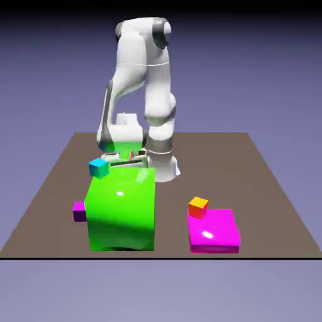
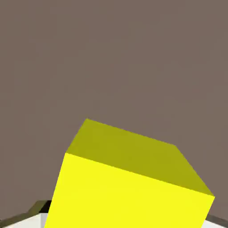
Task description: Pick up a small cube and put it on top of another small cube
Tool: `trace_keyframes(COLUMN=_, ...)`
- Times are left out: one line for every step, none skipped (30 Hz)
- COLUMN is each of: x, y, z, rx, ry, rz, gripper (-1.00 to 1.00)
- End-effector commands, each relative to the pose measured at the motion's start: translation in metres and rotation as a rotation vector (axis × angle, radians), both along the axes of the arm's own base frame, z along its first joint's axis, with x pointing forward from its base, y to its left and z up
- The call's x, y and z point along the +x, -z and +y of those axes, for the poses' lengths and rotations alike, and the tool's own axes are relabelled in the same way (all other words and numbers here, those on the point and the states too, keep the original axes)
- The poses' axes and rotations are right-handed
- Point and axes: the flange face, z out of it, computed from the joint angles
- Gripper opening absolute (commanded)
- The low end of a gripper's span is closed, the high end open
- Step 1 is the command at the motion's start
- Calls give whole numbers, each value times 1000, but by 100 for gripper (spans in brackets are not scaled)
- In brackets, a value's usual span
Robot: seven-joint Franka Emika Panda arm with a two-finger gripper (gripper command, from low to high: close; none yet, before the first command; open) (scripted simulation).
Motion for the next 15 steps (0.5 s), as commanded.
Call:
trace_keyframes(x=2, y=-3, z=-5, rx=-19, ry=9, rz=-10, gripper=-100)
trace_keyframes(x=4, y=-6, z=-11, rx=-38, ry=18, rz=-22, gripper=-100)
trace_keyframes(x=6, y=-10, z=-16, rx=-57, ry=27, rz=-35, gripper=-100)
trace_keyframes(x=8, y=-14, z=-21, rx=-75, ry=36, rz=-49, gripper=-100)
trace_keyframes(x=10, y=-18, z=-26, rx=-93, ry=45, rz=-65, gripper=-100)
trace_keyframes(x=13, y=-23, z=-31, rx=-110, ry=53, rz=-82, gripper=-100)
trace_keyframes(x=16, y=-29, z=-36, rx=-127, ry=61, rz=-101, gripper=-100)
trace_keyframes(x=19, y=-35, z=-41, rx=-144, ry=68, rz=-120, gripper=-100)
trace_keyframes(x=22, y=-41, z=-45, rx=-159, ry=75, rz=-141, gripper=-100)
trace_keyframes(x=25, y=-47, z=-49, rx=-174, ry=82, rz=-164, gripper=-100)
trace_keyframes(x=28, y=-54, z=-53, rx=-187, ry=89, rz=-187, gripper=-100)
trace_keyframes(x=31, y=-62, z=-57, rx=-200, ry=95, rz=-212, gripper=-100)
trace_keyframes(x=34, y=-69, z=-60, rx=-212, ry=101, rz=-238, gripper=-100)
trace_keyframes(x=37, y=-77, z=-64, rx=-223, ry=106, rz=-265, gripper=-100)
trace_keyframes(x=40, y=-86, z=-66, rx=-232, ry=111, rz=-293, gripper=-100)
